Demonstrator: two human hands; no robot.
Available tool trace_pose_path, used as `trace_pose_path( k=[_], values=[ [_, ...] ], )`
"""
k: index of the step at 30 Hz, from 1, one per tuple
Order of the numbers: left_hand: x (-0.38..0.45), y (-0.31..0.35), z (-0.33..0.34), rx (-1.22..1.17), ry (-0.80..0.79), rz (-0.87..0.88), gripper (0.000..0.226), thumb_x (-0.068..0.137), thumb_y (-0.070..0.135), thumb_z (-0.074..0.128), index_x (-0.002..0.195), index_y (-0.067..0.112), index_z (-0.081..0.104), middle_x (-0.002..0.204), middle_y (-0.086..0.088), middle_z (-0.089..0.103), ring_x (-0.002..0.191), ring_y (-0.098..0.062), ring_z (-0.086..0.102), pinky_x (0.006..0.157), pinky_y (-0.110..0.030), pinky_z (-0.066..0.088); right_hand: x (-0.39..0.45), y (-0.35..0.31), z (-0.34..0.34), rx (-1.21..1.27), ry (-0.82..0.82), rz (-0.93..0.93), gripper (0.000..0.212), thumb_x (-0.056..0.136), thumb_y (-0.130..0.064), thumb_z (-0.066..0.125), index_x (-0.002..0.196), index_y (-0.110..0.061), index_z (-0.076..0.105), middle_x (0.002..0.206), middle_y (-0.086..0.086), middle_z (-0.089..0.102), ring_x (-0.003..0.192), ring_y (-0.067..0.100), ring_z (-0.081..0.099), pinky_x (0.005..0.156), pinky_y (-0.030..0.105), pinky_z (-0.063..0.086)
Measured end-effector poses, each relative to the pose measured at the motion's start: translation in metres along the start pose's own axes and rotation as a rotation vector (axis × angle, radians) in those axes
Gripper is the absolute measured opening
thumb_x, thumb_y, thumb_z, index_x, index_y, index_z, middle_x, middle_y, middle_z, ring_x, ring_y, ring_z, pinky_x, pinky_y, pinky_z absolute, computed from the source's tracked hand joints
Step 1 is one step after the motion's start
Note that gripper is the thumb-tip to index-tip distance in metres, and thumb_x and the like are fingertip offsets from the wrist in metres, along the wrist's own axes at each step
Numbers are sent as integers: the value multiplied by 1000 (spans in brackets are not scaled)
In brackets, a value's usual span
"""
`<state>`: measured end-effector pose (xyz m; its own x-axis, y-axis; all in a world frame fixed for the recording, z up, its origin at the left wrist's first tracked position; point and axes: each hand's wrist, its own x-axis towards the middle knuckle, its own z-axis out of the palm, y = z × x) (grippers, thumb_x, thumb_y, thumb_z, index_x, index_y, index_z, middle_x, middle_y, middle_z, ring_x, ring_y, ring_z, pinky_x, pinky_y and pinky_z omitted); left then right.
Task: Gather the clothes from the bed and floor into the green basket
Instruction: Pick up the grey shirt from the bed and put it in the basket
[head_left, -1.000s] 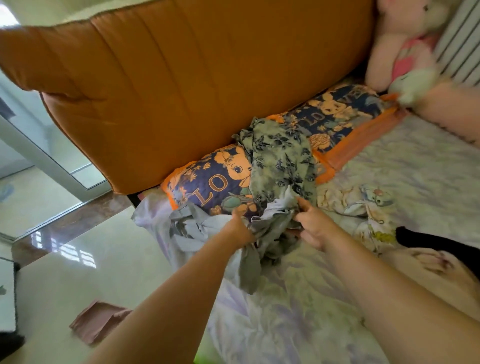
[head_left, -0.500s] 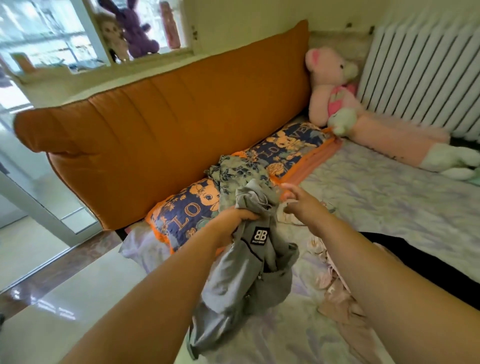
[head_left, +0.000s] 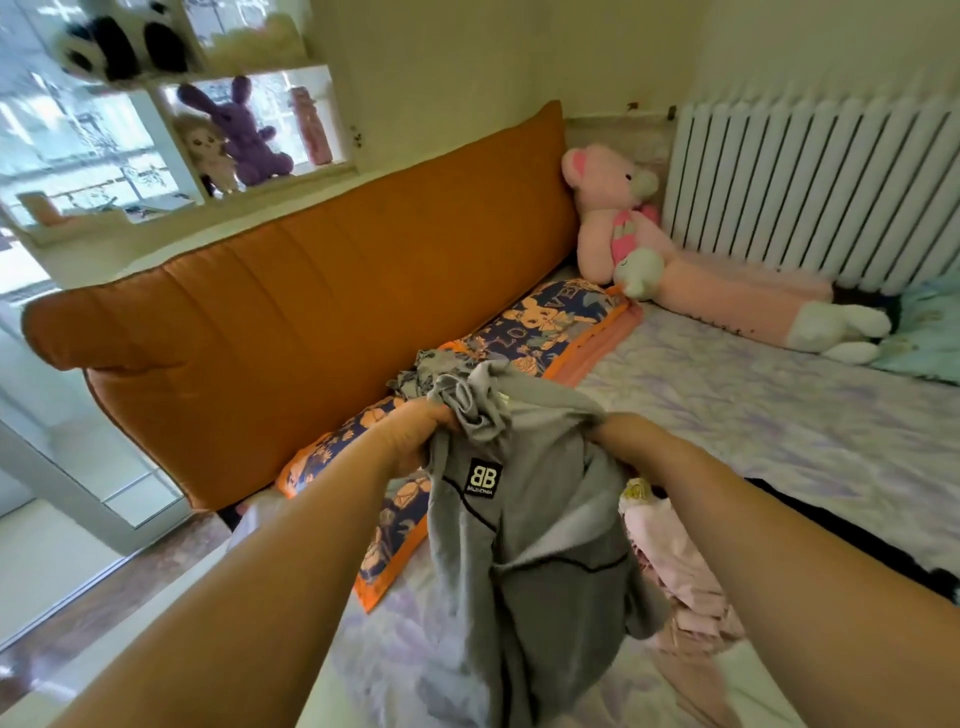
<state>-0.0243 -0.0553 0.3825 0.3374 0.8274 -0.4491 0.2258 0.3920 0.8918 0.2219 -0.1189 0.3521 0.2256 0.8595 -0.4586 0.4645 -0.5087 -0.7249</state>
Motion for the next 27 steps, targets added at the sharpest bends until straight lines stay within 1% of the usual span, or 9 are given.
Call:
trace_pose_path(
  k=[2, 6, 9, 12, 14, 18, 20, 23, 27],
  values=[
    [4, -6, -3, 107, 19, -5, 39, 86, -5, 47, 120, 5, 61, 105, -19, 67, 94, -33, 64, 80, -42, 55, -4, -13, -13, 136, 0, 21, 26, 94, -23, 51, 103, -2, 64, 106, 23, 65, 87, 29, 62, 74, 34, 51],
    [0, -10, 18, 324, -141, -53, 43, 93, 17, 54, 135, 23, 46, 122, -5, 61, 100, -19, 59, 77, -29, 49, -13, -48, -14, 105, 47, -2, 33, 96, -20, 45, 117, 0, 60, 107, 16, 64, 94, 28, 61, 88, 41, 53],
    [13, -23, 44, 472, -246, 12, 68, 83, 47, 69, 141, 22, 44, 136, 2, 55, 117, -18, 55, 96, -35, 49, -19, -67, -7, 89, 38, -81, 41, 93, -11, 40, 132, -7, 53, 93, 12, 57, 75, 23, 51, 69, 37, 48],
    [29, -38, 61, 628, 1, 144, 41, 84, 31, 67, 121, 14, 63, 114, -8, 68, 104, -25, 63, 94, -41, 52, -22, -78, -3, -9, 41, -179, 44, 93, -8, 38, 134, -13, 52, 110, 17, 62, 74, 23, 51, 65, 38, 48],
    [38, -42, 63, 812, 141, 183, 28, 87, 23, 60, 109, 8, 67, 103, -12, 68, 97, -29, 63, 86, -41, 53, -18, -76, -6, -111, 99, -237, 43, 92, -6, 41, 133, -14, 54, 112, 14, 63, 70, 20, 50, 61, 29, 42],
    [31, -36, 48, 1124, 342, 98, 22, 93, 6, 47, 103, 0, 65, 104, -15, 66, 97, -31, 64, 77, -36, 53, -12, -59, -17, -540, 221, -244, 26, 88, -4, 47, 97, -21, 65, 97, 3, 65, 80, 21, 61, 65, 29, 47],
    [24, -28, 38, 1121, 460, 67, 22, 92, -1, 43, 99, -1, 64, 102, -17, 65, 95, -32, 64, 70, -36, 50, -9, -47, -18, -752, 193, -168, 23, 84, -3, 51, 93, -20, 64, 94, 4, 62, 86, 25, 60, 68, 30, 45],
    [21, -19, 29, 958, 568, 30, 20, 92, 1, 44, 107, -1, 58, 105, -18, 63, 96, -35, 62, 68, -38, 47, -5, -29, -13, -845, 140, -44, 19, 86, -5, 50, 97, -15, 63, 84, 5, 53, 83, 26, 52, 70, 31, 41],
    [16, -11, 40, 762, 498, -13, 31, 96, 5, 39, 121, -6, 53, 117, -22, 61, 99, -36, 62, 76, -41, 54, -7, -25, -8, -792, 167, 73, 19, 92, -11, 43, 74, -14, 48, 72, 3, 40, 76, 25, 47, 73, 33, 41]
  ],
)
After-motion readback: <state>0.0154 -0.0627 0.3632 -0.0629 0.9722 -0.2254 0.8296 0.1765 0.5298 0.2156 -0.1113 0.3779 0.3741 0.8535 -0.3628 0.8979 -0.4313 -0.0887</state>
